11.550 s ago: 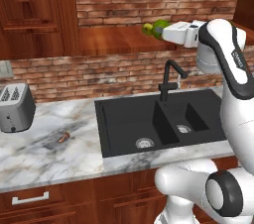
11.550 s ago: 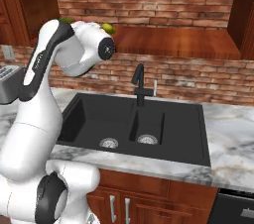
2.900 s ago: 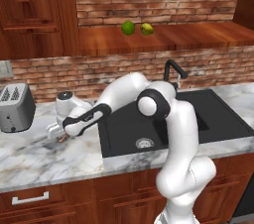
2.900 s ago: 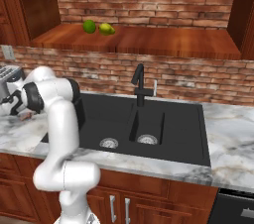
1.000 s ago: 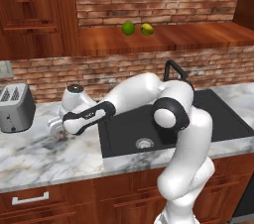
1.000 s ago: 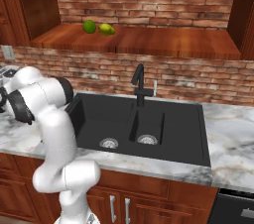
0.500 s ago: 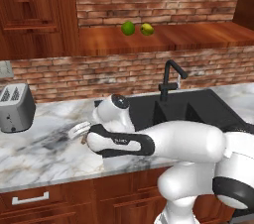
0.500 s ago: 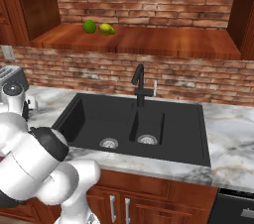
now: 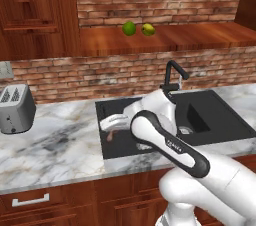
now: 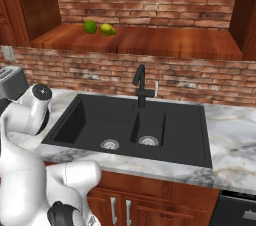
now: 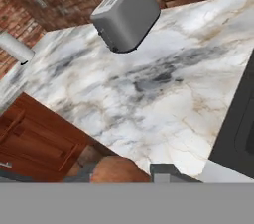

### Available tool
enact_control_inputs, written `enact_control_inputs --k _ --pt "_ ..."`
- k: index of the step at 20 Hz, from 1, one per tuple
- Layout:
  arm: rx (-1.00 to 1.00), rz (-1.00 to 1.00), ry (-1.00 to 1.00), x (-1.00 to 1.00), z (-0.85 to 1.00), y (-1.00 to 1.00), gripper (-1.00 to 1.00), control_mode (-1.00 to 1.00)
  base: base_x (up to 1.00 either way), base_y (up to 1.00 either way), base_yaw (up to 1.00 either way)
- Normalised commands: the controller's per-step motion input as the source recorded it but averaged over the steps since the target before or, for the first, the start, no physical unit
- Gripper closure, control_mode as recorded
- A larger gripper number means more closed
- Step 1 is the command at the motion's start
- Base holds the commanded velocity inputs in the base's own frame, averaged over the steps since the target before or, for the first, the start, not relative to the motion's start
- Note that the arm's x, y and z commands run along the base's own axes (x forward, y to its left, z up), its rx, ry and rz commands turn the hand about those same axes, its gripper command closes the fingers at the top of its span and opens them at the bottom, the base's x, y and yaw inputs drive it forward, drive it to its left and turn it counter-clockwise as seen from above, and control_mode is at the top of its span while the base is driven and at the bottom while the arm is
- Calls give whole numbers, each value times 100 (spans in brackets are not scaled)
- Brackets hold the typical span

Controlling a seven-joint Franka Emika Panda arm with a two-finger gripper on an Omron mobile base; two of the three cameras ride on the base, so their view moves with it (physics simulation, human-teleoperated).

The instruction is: Pick the pear, lime, mushroom from the counter and place them in the cabinet.

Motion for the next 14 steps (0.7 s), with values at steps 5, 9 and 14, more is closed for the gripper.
enact_control_inputs --k 5,9,14 --pt "0 -8 28 -59 100 -56 100 -100 0 0 0" --pt "-2 -11 26 -51 100 -54 100 -100 0 0 0" --pt "-9 -16 17 -43 100 -84 100 -100 0 0 0"
